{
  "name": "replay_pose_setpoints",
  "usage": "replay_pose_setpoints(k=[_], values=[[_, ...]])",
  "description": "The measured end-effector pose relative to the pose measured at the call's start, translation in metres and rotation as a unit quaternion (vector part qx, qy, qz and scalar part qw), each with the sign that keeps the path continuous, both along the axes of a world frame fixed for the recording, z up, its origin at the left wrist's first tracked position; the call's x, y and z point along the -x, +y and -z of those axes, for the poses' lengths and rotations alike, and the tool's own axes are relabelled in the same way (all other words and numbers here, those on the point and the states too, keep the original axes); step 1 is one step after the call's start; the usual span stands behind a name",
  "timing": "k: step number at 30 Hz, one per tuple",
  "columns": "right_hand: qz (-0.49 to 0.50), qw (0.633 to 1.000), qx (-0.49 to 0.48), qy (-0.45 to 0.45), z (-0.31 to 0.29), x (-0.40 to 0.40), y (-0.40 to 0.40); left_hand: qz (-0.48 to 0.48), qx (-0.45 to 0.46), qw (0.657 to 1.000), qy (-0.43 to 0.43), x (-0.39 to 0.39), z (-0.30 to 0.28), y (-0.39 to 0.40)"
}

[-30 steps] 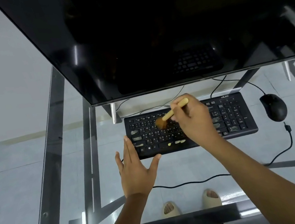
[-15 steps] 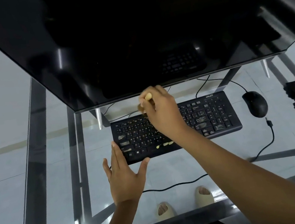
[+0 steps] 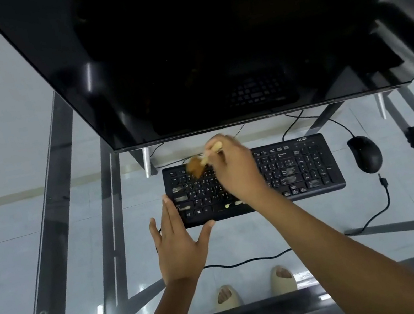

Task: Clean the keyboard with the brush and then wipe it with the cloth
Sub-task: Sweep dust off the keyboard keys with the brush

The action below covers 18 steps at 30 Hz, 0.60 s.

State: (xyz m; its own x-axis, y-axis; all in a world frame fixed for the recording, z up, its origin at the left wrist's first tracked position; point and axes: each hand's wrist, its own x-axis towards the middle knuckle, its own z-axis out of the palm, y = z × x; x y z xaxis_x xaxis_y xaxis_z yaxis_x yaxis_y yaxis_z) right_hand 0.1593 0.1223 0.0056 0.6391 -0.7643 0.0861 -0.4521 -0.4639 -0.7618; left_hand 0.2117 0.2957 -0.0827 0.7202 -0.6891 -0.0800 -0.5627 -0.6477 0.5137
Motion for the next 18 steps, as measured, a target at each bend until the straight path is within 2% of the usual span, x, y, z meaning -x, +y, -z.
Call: replay_pose_setpoints(k=[2, 3, 6, 7, 10, 12, 14, 15, 16, 18], values=[[0.045, 0.997, 0.05, -0.029, -0.004, 0.009, -0.007, -0.003, 0.004, 1.0, -0.005, -0.002, 0.001, 0.001], [0.04, 0.997, 0.045, -0.046, -0.004, 0.014, -0.007, -0.004, 0.004, 1.0, -0.005, -0.003, 0.002, 0.001], [-0.056, 0.998, -0.021, -0.015, -0.007, 0.024, 0.0, -0.002, 0.004, 1.0, -0.001, -0.003, 0.002, -0.001], [-0.061, 0.998, -0.011, 0.007, -0.005, 0.028, -0.002, 0.0, 0.004, 1.0, -0.001, -0.002, 0.002, -0.001], [0.043, 0.997, 0.064, -0.024, -0.011, 0.037, -0.012, 0.005, 0.012, 1.0, -0.004, -0.002, 0.003, 0.0], [0.034, 0.997, 0.021, -0.062, -0.014, 0.039, -0.008, 0.008, 0.008, 1.0, -0.01, -0.003, 0.003, 0.0], [-0.051, 0.995, -0.078, -0.028, -0.012, 0.037, 0.004, 0.004, 0.001, 1.0, -0.01, -0.003, 0.003, 0.0], [-0.08, 0.994, -0.077, -0.001, -0.009, 0.037, 0.007, 0.004, -0.003, 1.0, -0.007, -0.003, 0.004, 0.0], [-0.076, 0.996, -0.048, 0.024, -0.006, 0.038, 0.005, 0.004, -0.004, 1.0, -0.005, -0.003, 0.004, 0.0], [-0.004, 0.999, 0.037, -0.003, -0.007, 0.039, -0.003, 0.006, -0.002, 1.0, -0.003, -0.003, 0.004, -0.001]])
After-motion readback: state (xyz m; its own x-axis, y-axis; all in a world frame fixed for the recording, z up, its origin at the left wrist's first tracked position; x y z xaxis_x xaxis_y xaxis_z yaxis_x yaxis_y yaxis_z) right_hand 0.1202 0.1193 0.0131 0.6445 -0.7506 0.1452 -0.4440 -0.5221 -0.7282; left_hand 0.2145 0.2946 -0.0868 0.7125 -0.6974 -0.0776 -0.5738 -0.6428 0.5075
